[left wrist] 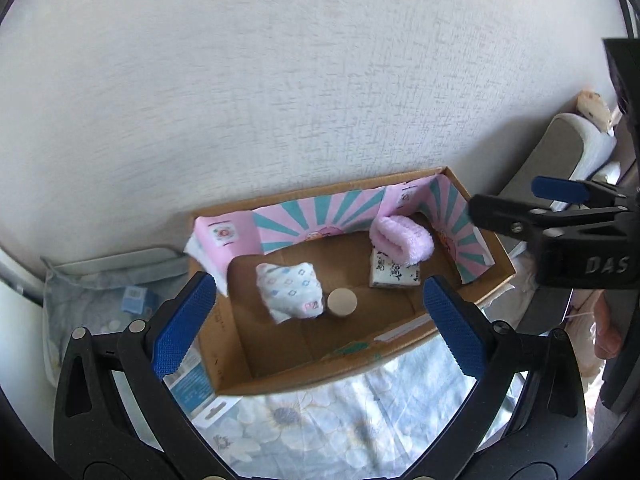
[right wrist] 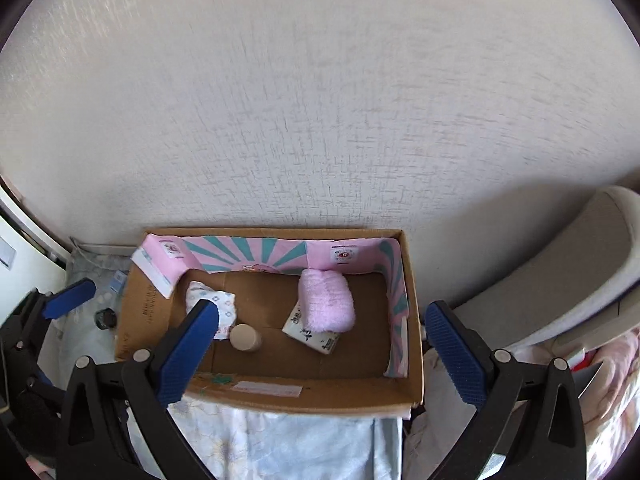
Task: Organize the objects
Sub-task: 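Open the left gripper releasing the lid while the right gripper releases the towel, then withdraw both grippers from the box toward the items on the bed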
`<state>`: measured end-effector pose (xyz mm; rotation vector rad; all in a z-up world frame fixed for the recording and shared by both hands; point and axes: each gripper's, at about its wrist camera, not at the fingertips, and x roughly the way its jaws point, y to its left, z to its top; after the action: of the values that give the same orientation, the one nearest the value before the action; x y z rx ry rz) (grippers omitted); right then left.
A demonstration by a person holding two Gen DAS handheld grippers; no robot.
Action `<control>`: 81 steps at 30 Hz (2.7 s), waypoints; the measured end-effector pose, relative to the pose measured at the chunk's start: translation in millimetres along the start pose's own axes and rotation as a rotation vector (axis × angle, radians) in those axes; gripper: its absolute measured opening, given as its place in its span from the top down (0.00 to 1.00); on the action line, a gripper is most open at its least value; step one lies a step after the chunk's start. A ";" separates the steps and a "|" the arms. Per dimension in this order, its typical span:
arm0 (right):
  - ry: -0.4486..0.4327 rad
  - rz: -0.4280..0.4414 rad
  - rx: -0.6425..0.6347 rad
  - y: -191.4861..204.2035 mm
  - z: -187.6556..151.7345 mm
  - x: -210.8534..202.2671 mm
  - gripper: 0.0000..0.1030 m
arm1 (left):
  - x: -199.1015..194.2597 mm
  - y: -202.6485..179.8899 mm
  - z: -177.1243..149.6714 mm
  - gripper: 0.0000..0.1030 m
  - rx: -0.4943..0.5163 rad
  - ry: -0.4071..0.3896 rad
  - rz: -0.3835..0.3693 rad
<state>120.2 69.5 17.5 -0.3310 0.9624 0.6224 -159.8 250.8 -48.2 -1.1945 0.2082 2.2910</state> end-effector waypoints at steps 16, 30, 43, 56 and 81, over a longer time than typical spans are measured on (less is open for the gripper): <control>-0.189 0.037 -0.033 17.4 -64.4 -74.0 0.00 | -77.8 13.0 -50.9 0.00 -0.062 -0.150 0.025; -0.248 0.028 -0.037 22.9 -125.3 -84.4 0.00 | -108.2 17.2 -102.7 0.00 -0.108 -0.237 0.065; -0.248 0.031 -0.038 26.5 -141.1 -85.3 0.00 | -118.1 20.9 -111.1 0.00 -0.144 -0.248 0.050; -0.251 0.048 -0.002 35.7 -141.2 -86.1 0.00 | -125.4 34.1 -112.8 0.00 -0.131 -0.244 0.037; -0.240 0.153 -0.077 164.4 -148.4 -72.7 0.00 | -179.6 151.5 -163.9 0.00 -0.170 -0.248 0.069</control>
<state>-110.8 95.0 -0.4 -0.2458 0.7391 0.8216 -40.9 -8.2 -19.2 -0.9823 -0.0395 2.5324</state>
